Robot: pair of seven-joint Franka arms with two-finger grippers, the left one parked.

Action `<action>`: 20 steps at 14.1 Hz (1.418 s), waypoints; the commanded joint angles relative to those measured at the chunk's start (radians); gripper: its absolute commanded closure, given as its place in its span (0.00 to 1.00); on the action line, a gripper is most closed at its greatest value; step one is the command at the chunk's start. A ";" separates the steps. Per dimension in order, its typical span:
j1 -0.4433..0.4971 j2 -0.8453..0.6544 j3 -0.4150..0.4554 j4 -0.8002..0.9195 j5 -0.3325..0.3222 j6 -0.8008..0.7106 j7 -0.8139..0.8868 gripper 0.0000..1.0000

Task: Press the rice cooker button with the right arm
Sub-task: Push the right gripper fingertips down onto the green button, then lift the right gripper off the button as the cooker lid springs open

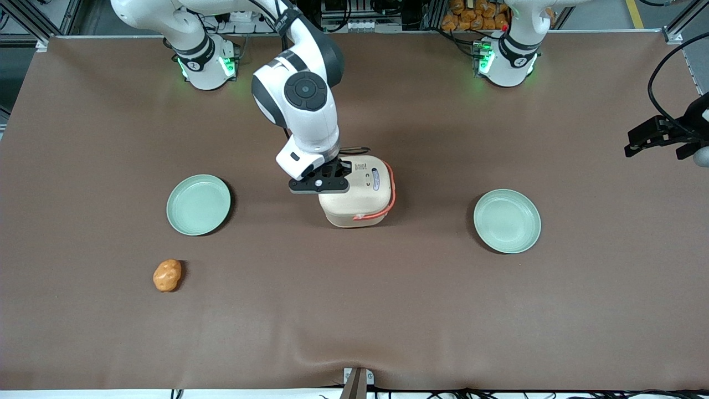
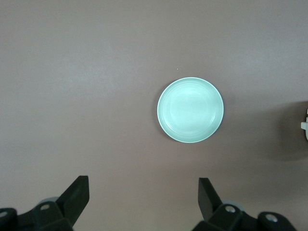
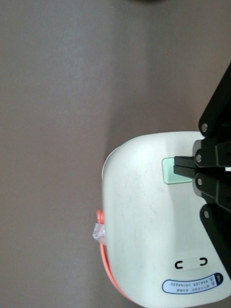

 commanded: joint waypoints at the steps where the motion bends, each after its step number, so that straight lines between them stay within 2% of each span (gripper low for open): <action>1: 0.020 0.020 -0.010 0.028 0.012 -0.005 -0.034 1.00; 20: 0.032 0.083 -0.010 0.019 0.001 0.020 -0.032 1.00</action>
